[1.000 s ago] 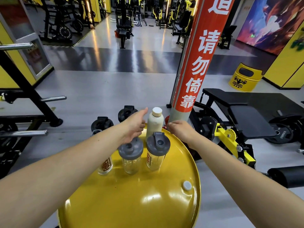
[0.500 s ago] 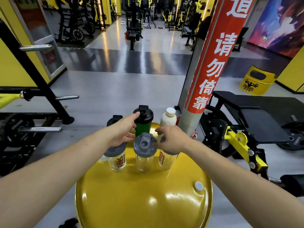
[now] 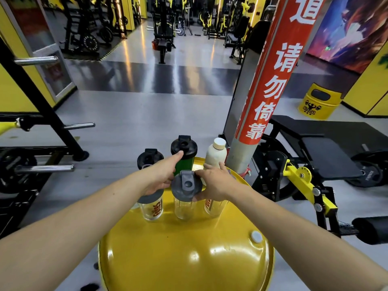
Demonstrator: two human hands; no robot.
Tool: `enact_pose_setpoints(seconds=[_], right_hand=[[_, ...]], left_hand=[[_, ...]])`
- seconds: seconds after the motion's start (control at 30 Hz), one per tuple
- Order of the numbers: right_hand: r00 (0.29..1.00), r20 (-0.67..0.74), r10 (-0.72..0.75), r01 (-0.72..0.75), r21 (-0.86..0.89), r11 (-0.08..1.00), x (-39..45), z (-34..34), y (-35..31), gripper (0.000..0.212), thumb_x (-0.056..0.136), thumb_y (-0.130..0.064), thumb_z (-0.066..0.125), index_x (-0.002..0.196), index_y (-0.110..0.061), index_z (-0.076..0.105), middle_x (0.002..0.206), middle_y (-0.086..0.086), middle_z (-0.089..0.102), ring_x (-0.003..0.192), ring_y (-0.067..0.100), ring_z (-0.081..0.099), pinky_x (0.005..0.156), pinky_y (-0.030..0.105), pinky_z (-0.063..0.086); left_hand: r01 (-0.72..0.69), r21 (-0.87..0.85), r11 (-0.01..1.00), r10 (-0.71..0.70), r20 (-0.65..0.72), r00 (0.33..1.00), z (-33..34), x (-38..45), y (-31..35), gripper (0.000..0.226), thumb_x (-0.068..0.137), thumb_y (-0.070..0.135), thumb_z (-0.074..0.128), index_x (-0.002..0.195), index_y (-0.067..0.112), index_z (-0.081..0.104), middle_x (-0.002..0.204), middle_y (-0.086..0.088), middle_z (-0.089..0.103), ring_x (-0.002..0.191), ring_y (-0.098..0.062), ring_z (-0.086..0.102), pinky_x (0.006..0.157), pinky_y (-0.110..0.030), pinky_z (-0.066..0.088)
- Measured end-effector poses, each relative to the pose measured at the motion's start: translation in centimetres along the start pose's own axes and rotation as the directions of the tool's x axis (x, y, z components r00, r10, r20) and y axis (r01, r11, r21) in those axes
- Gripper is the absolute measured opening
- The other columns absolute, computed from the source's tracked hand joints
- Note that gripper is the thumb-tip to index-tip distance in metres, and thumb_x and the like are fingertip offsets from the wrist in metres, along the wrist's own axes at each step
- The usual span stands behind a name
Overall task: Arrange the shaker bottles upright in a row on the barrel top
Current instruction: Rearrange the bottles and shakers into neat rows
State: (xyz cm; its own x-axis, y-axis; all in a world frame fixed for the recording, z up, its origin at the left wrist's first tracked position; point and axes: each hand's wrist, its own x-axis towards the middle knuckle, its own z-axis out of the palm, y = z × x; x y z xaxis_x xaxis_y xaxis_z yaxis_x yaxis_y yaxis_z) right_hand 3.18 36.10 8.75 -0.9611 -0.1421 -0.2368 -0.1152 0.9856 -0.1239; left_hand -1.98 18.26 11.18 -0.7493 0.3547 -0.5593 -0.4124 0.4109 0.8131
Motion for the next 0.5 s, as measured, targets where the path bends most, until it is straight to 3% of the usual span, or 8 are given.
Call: enact_pose_setpoints(seconds=[0.13, 0.27, 0.5], right_hand=[[1.0, -0.002, 0.017, -0.017, -0.021, 1.0, 0.0, 0.4, 0.0, 0.079, 0.076, -0.067, 0.071, 0.141, -0.026, 0.051, 0.145, 0.001, 0.057, 0.152, 0.027, 0.025, 0.121, 0.062, 0.001], [0.998, -0.049, 0.026, -0.027, -0.014, 1.0, 0.4, 1.4, 0.5, 0.075, 0.07, -0.072, 0.071, 0.13, -0.028, 0.058, 0.134, -0.002, 0.064, 0.146, 0.023, 0.036, 0.12, 0.06, 0.006], [0.997, -0.059, 0.043, -0.043, -0.002, 0.999, 0.6, 1.4, 0.3, 0.076, 0.073, -0.071, 0.07, 0.133, -0.027, 0.058, 0.138, -0.002, 0.063, 0.148, 0.023, 0.035, 0.121, 0.058, 0.002]], left_hand=[[0.012, -0.007, 1.0, -0.012, -0.004, 1.0, -0.2, 0.0, 0.0, 0.086, 0.095, 0.067, 0.038, 0.155, 0.007, 0.026, 0.159, -0.02, 0.032, 0.142, -0.034, 0.038, 0.111, -0.041, 0.036], [0.006, -0.041, 0.999, -0.007, -0.012, 1.0, 0.1, -0.2, -0.1, 0.079, 0.098, 0.061, 0.038, 0.151, 0.004, 0.032, 0.156, -0.021, 0.037, 0.136, -0.032, 0.046, 0.096, -0.033, 0.04], [0.017, -0.061, 0.998, -0.018, -0.01, 1.0, 0.0, -0.3, 0.0, 0.083, 0.097, 0.063, 0.038, 0.152, 0.001, 0.029, 0.154, -0.023, 0.038, 0.139, -0.032, 0.043, 0.105, -0.035, 0.039]])
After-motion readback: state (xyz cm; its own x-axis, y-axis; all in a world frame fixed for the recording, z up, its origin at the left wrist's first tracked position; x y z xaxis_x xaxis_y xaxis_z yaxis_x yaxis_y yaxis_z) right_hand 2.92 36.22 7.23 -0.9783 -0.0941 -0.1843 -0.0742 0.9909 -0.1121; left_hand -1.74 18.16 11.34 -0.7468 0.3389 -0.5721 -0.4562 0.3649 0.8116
